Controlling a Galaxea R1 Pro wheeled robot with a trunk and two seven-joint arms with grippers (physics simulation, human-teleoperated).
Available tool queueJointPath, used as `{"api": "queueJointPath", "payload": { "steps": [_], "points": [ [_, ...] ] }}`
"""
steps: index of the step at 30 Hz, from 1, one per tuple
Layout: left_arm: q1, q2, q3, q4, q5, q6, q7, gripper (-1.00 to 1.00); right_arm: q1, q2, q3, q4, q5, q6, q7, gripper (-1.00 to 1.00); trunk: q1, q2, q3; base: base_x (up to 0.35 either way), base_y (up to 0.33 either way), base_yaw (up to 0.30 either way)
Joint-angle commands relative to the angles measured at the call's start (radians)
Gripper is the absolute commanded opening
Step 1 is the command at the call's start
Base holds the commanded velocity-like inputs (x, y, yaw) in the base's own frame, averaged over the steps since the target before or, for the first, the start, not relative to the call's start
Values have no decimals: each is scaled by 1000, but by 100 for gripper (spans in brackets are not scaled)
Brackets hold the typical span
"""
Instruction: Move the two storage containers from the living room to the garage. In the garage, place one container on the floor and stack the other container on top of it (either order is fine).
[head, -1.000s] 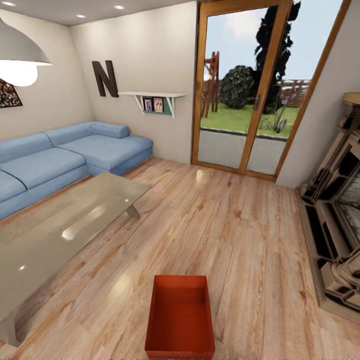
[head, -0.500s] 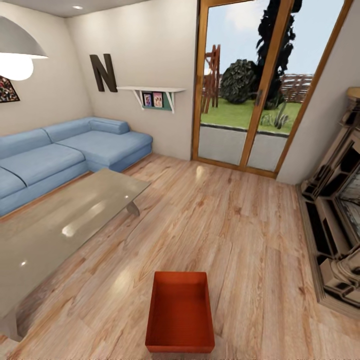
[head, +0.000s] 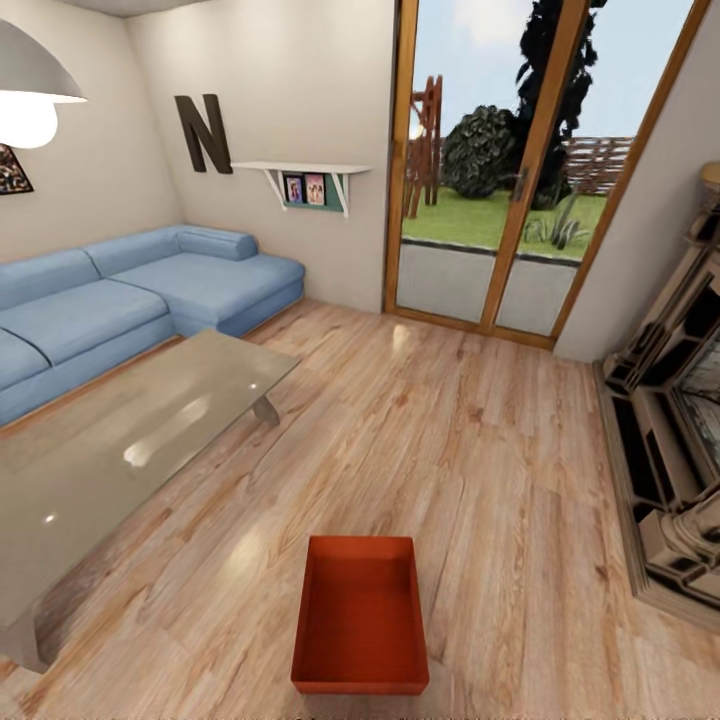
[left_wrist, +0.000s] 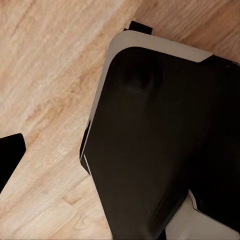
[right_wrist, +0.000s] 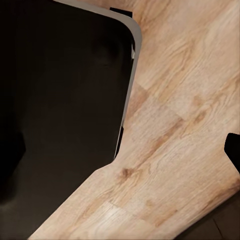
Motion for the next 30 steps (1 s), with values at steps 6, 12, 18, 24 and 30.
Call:
{"api": "queueJointPath", "payload": {
  "steps": [6,12,18,24,30],
  "points": [
    [0,0,-8,-1,8,0,3,100,-1,0,8,3,-10,-5,1,100,0,-1,-11,0,0,0],
    [0,0,-9,-1,8,0,3,100,-1,0,8,3,-10,-5,1,100,0,-1,-20,0,0,0],
    [0,0,-8,-1,8,0,3,100,-1,0,8,3,-11,-5,1,100,0,-1,-30,0,0,0],
    [0,0,-8,-1,8,0,3,100,-1,0,8,3,-12,-5,0,100,0,-1,-40,0,0,0],
    [0,0,-9,-1,8,0,3,100,-1,0,8,3,-12,-5,0,100,0,-1,-50,0,0,0]
  ]
}}
